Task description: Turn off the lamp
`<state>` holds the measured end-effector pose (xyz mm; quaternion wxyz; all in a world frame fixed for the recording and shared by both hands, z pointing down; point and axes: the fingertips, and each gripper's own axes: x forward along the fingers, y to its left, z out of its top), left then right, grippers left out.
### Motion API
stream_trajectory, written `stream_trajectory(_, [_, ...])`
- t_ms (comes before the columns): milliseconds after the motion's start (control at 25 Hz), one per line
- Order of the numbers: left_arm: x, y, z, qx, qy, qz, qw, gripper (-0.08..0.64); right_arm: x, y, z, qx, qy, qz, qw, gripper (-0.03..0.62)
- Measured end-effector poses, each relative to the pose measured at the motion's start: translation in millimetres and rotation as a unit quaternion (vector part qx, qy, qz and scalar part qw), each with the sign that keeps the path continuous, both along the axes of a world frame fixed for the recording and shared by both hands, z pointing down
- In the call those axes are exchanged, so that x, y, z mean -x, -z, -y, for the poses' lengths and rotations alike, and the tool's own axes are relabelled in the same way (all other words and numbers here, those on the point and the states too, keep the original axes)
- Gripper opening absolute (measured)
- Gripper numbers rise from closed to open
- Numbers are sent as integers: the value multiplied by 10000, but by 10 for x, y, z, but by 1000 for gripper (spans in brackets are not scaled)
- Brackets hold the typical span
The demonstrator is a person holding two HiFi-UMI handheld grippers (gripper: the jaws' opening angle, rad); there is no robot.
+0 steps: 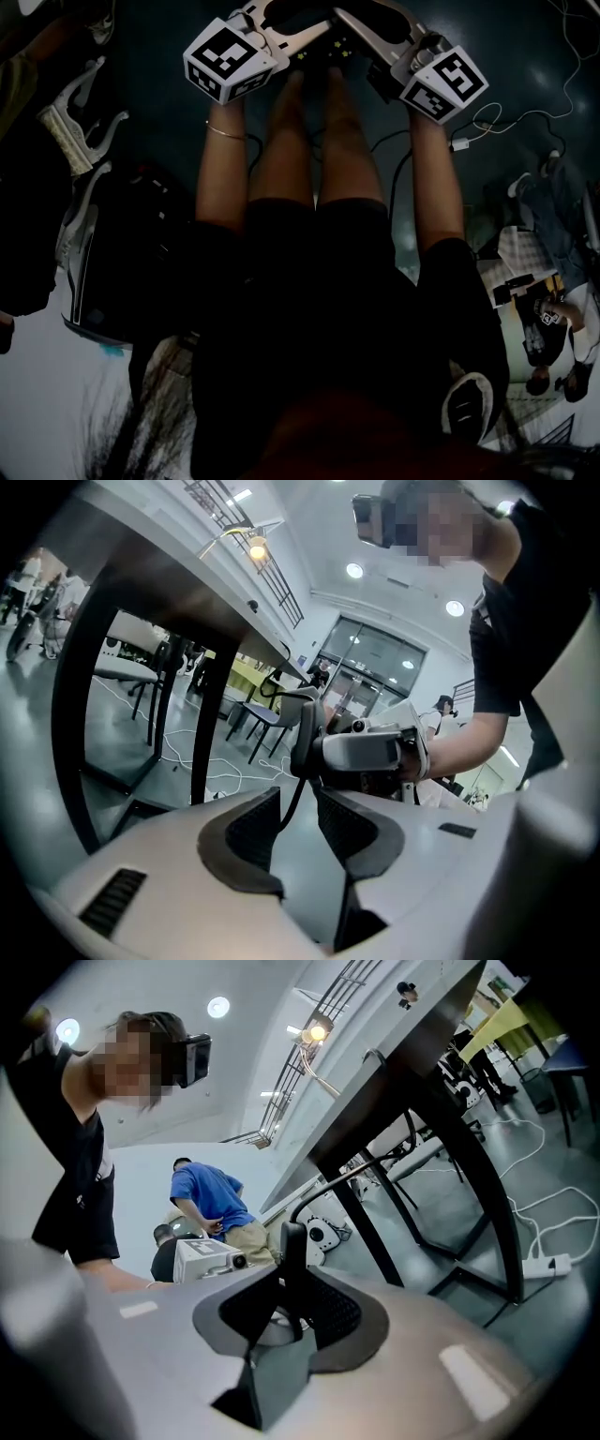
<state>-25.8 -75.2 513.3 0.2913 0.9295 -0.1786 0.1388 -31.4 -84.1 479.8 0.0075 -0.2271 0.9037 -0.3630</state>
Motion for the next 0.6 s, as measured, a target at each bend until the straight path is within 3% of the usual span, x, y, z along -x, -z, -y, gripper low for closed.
stream_trajectory(400, [-17,-38,-20,-154,-127,124,9997,83,-30,-24,19,203,-151,280,9993,91])
stream_trajectory(600, [-17,-51,-54,-44,-186,125,9997,69,-67,-34,12,304,-240,385,9985,91])
